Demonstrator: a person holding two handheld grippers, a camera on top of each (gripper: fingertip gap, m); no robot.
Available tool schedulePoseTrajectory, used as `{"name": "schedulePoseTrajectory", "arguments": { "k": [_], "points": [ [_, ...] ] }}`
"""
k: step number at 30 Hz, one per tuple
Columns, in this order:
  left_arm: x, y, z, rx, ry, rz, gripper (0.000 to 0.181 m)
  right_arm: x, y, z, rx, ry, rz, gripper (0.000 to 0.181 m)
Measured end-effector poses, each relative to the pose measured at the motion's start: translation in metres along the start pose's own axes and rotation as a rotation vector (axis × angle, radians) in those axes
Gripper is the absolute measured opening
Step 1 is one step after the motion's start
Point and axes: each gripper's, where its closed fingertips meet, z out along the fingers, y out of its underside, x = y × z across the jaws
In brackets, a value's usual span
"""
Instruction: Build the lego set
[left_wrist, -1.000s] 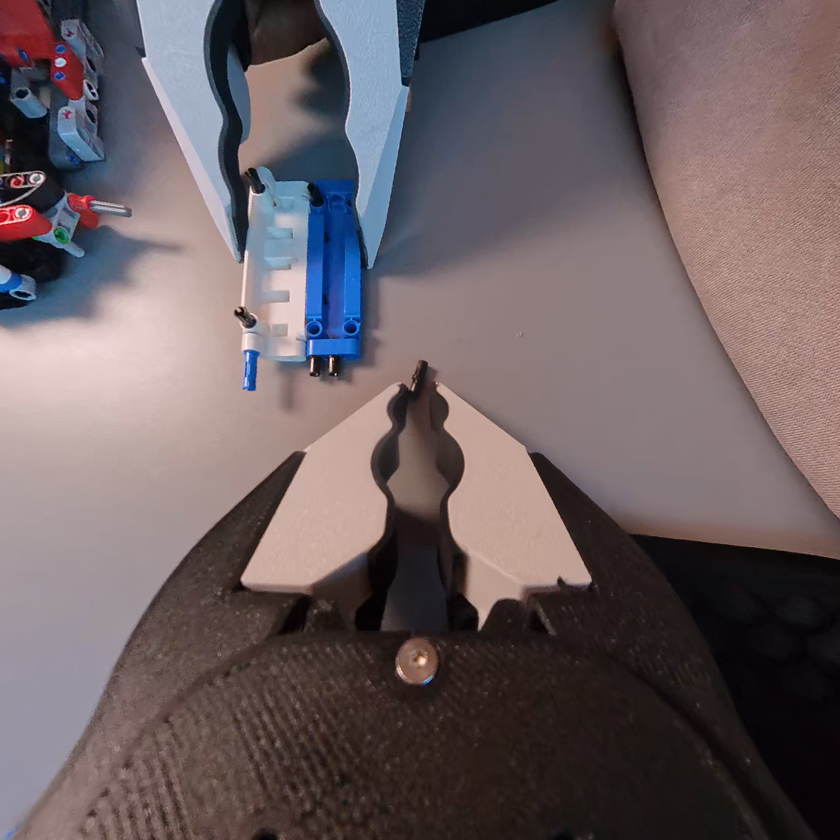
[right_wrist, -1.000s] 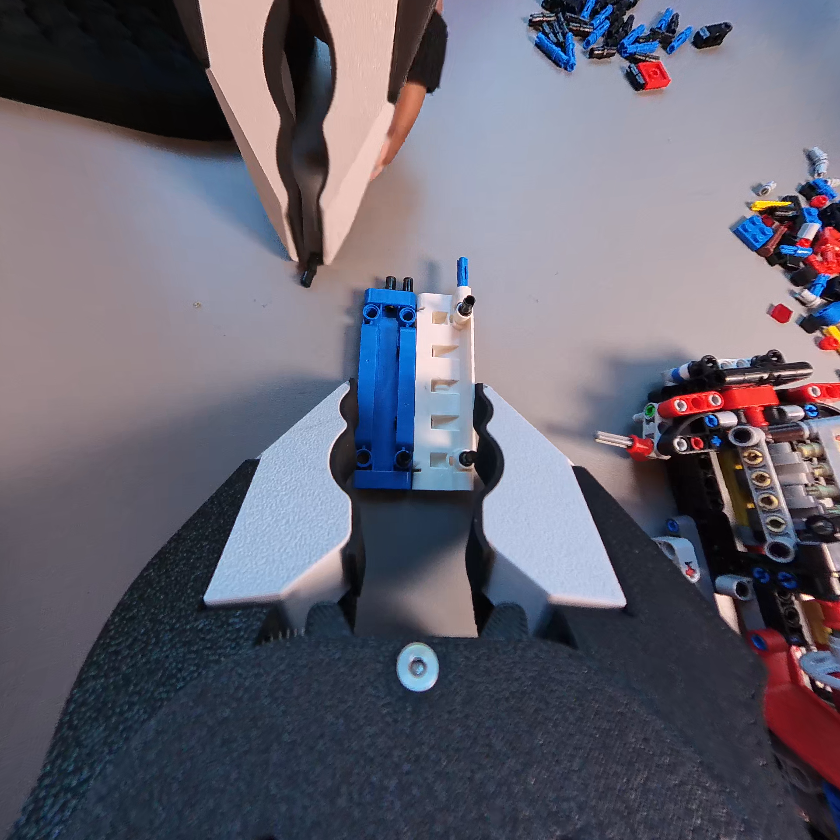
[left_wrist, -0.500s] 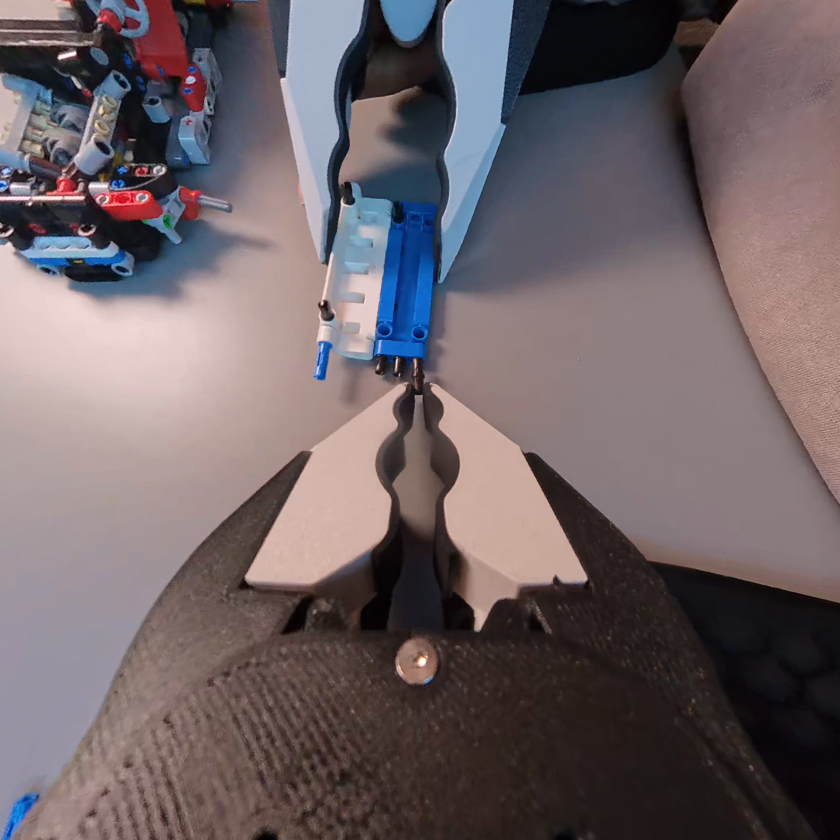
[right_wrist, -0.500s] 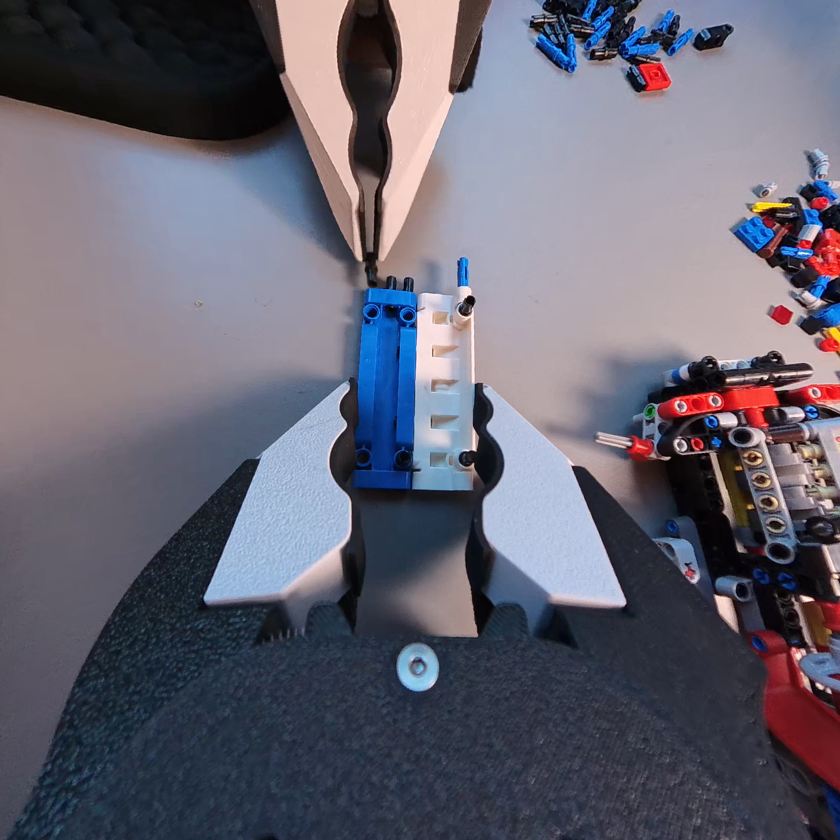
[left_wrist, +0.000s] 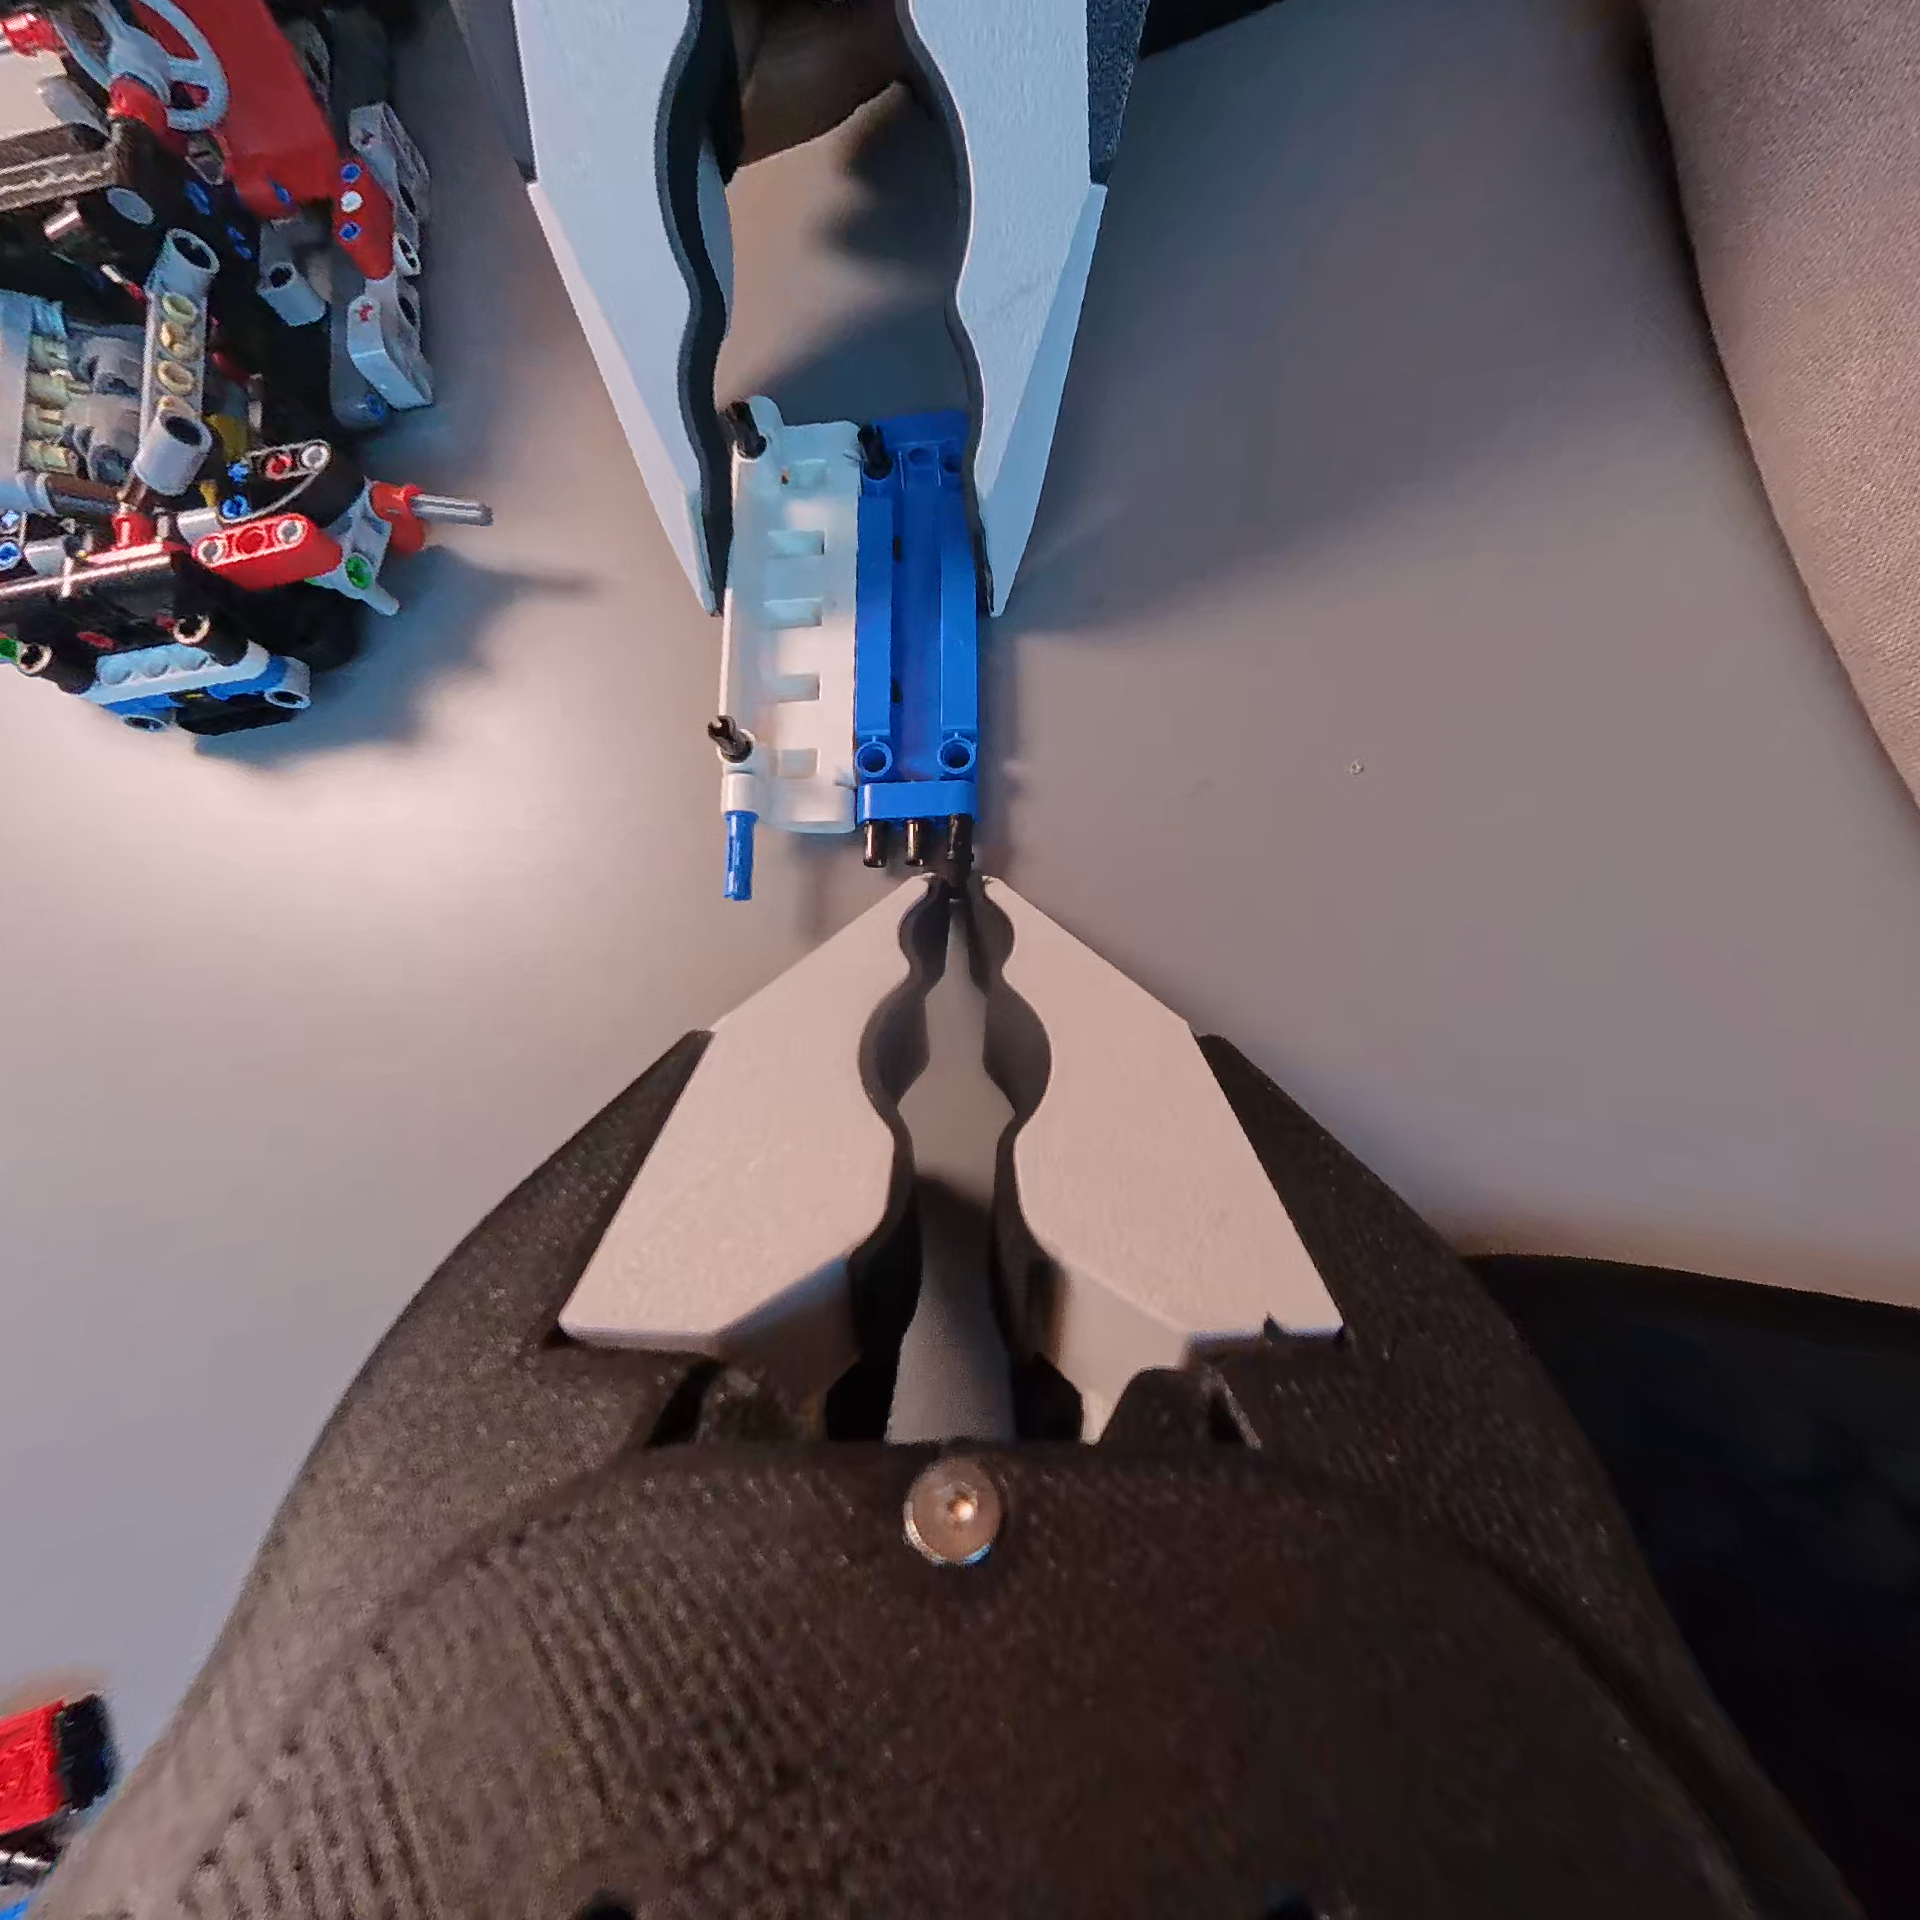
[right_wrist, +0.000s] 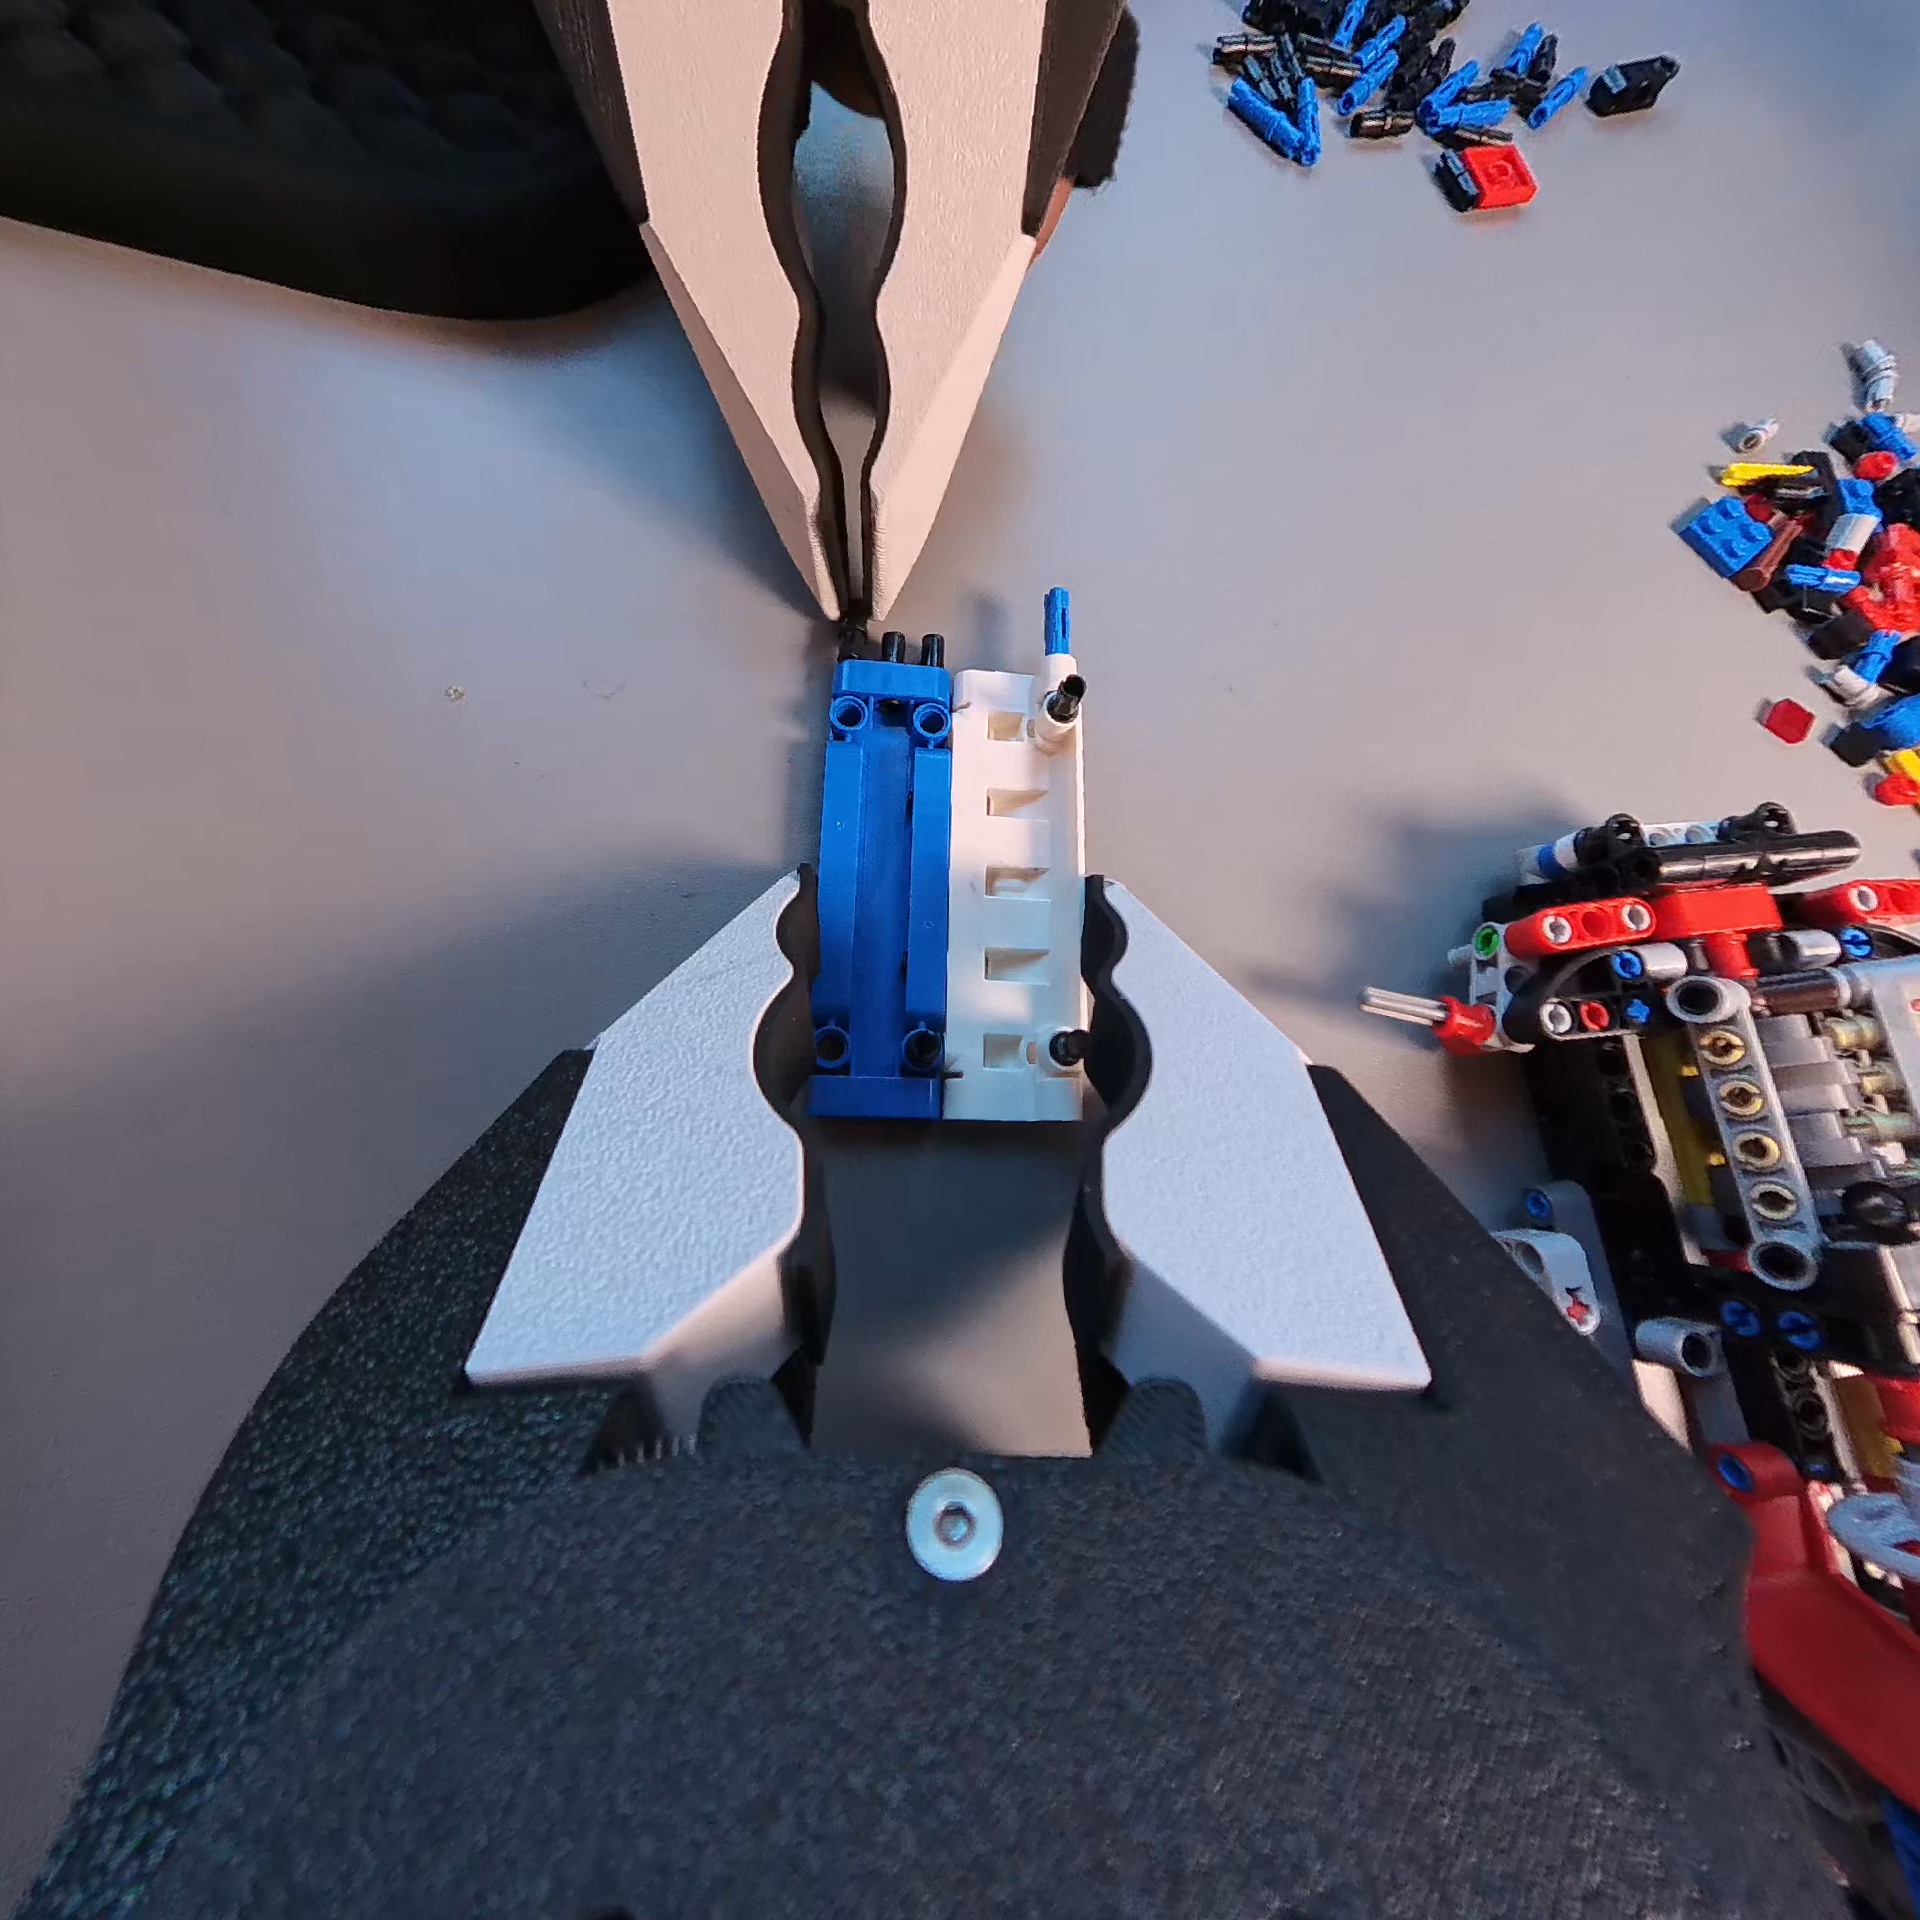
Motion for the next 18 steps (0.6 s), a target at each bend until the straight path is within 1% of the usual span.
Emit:
{"name": "schedulePoseTrajectory", "arguments": {
  "k": [7, 13, 15, 18],
  "points": [
    [-0.0001, 0.0009, -0.0003, -0.086, 0.002, 0.018, 0.001, -0.0001, -0.0002, 0.0000, 0.002, 0.000, -0.005, 0.049],
    [0.0003, 0.0007, -0.0001, -0.132, 0.016, 0.026, 0.001, -0.0003, -0.0001, 0.0000, 0.002, 0.000, -0.006, 0.049],
    [0.0004, -0.0008, -0.0007, -0.126, 0.020, 0.024, 0.001, -0.0004, 0.0000, -0.0002, 0.002, -0.001, -0.005, 0.049],
    [0.0001, -0.0026, -0.0018, -0.069, 0.027, -0.010, 0.001, -0.0004, 0.0000, -0.0003, 0.002, -0.002, -0.004, 0.049]
  ]
}}
